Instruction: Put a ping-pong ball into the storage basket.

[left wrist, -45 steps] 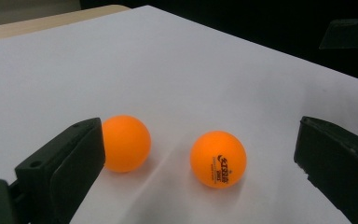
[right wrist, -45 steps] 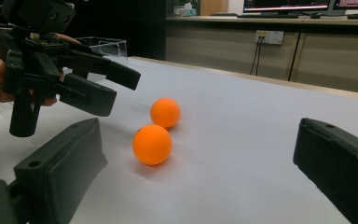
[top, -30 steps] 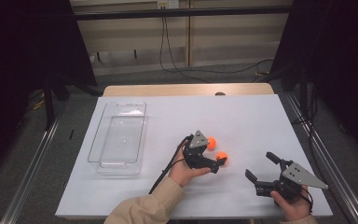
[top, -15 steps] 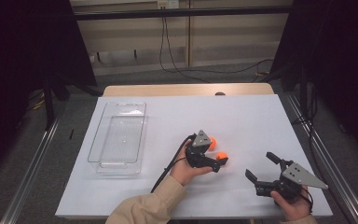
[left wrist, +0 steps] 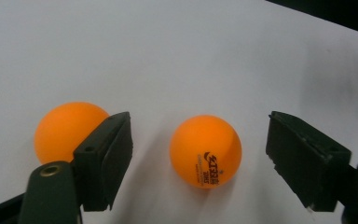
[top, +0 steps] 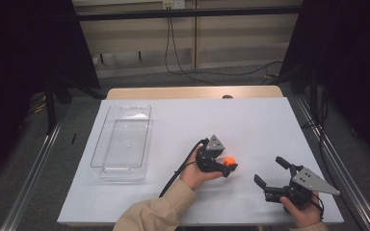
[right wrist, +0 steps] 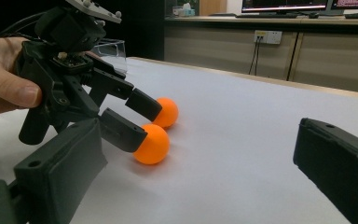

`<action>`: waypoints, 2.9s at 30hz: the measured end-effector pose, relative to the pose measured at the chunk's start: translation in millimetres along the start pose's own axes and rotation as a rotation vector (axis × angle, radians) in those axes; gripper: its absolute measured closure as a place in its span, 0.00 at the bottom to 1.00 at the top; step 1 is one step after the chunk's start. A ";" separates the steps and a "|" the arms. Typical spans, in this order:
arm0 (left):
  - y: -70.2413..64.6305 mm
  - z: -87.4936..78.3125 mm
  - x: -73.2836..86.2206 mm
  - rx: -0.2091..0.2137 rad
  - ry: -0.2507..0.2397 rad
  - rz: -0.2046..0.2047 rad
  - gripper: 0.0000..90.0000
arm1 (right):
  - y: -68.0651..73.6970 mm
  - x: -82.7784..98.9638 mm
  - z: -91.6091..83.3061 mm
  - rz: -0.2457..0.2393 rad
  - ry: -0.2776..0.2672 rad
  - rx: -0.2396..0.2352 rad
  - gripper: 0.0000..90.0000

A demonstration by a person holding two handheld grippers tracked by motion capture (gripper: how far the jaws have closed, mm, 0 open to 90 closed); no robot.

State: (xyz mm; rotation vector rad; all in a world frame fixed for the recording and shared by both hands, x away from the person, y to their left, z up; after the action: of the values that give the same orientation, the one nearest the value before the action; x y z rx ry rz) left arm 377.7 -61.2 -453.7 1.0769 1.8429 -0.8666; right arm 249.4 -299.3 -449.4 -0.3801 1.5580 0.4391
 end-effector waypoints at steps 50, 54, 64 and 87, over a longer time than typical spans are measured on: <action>2.2 -1.3 3.4 0.034 0.075 -0.009 0.56 | -0.1 0.8 0.4 0.004 0.005 -0.004 0.01; 0.8 -7.3 0.9 0.030 0.063 -0.011 0.56 | 0.8 0.8 0.6 0.008 0.005 -0.005 0.01; 3.0 -23.1 -1.1 0.017 0.037 -0.041 0.56 | 1.0 0.7 0.7 0.004 0.007 -0.007 0.01; 12.6 -52.1 -2.4 -0.030 0.002 -0.082 0.56 | 2.2 0.6 1.9 0.001 0.009 -0.013 0.01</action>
State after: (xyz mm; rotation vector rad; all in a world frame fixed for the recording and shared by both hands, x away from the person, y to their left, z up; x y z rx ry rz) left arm 374.1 -12.7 -430.9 0.9894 1.9072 -0.8828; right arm 249.8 -296.4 -450.0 -0.3919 1.5643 0.4496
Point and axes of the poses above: each handheld gripper's, and its own axes: z roughly forward along the jaws, x roughly out of its underside, y roughly to its left, the point moved 1 cm from there along z, roughly forward along the jaws, and after that the axes turned 9 degrees about -y, right-handed, at the moved point
